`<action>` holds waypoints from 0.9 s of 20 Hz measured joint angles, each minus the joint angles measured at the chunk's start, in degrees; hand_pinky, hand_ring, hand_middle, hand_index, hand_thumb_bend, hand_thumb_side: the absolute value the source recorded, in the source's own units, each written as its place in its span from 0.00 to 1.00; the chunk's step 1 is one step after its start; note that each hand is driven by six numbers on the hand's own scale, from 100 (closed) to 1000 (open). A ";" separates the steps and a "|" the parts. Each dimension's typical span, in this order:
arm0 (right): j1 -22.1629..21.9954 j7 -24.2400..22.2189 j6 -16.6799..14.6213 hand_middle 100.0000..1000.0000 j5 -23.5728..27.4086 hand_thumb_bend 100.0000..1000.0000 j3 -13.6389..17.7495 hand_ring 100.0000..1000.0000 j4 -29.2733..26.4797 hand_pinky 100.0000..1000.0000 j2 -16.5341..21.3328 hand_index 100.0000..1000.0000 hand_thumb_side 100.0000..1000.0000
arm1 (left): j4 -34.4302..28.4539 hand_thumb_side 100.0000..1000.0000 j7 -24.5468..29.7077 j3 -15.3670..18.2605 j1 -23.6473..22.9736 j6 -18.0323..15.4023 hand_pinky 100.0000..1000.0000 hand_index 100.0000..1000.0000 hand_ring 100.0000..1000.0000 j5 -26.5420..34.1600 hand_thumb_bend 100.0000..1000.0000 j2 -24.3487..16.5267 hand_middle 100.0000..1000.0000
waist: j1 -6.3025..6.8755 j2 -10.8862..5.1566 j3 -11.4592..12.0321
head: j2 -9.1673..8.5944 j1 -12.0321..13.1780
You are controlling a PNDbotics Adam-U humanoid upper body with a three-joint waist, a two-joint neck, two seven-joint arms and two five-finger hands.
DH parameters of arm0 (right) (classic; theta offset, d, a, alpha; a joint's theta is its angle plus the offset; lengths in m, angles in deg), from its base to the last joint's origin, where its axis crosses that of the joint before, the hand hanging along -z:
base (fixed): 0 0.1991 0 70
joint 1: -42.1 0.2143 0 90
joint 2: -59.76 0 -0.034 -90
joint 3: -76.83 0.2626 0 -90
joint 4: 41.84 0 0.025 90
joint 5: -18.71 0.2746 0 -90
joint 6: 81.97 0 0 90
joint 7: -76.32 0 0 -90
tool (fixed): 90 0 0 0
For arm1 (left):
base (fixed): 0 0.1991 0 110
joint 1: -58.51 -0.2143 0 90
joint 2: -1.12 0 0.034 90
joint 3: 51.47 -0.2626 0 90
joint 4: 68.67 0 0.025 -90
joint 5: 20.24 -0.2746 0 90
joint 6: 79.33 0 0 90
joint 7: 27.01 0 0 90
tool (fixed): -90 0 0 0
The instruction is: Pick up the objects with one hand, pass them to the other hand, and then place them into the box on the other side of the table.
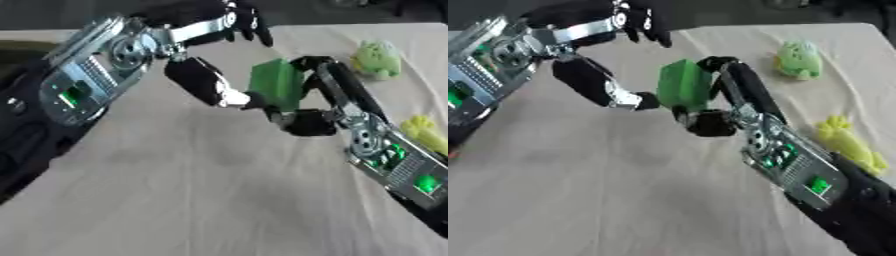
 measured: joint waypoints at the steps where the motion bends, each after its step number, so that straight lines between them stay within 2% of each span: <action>1: 0.01 -0.16 0.02 0.36 -0.15 0.08 0.00 0.47 0.00 0.72 0.00 0.48 0.00 | 0.12 0.39 0.18 0.00 -0.01 0.08 0.73 0.79 0.78 0.18 0.48 0.12 0.78 | 0.00 0.00 0.00 | 0.18 -0.01; 5: 0.01 -0.46 0.11 0.35 -0.36 0.00 -0.01 0.47 0.00 0.72 -0.01 0.48 0.00 | 0.90 0.39 0.53 -0.01 -0.14 0.01 0.73 0.79 0.78 0.27 0.48 0.28 0.78 | -0.01 0.00 0.00 | 0.24 -0.06; 18: 0.05 -0.41 0.25 0.34 0.02 0.00 -0.32 0.46 0.00 0.72 -0.02 0.47 0.00 | 7.08 0.38 -0.58 -0.39 -1.18 -2.77 0.74 0.79 0.78 -3.15 0.49 3.41 0.78 | 0.01 0.00 -0.09 | 0.25 -0.08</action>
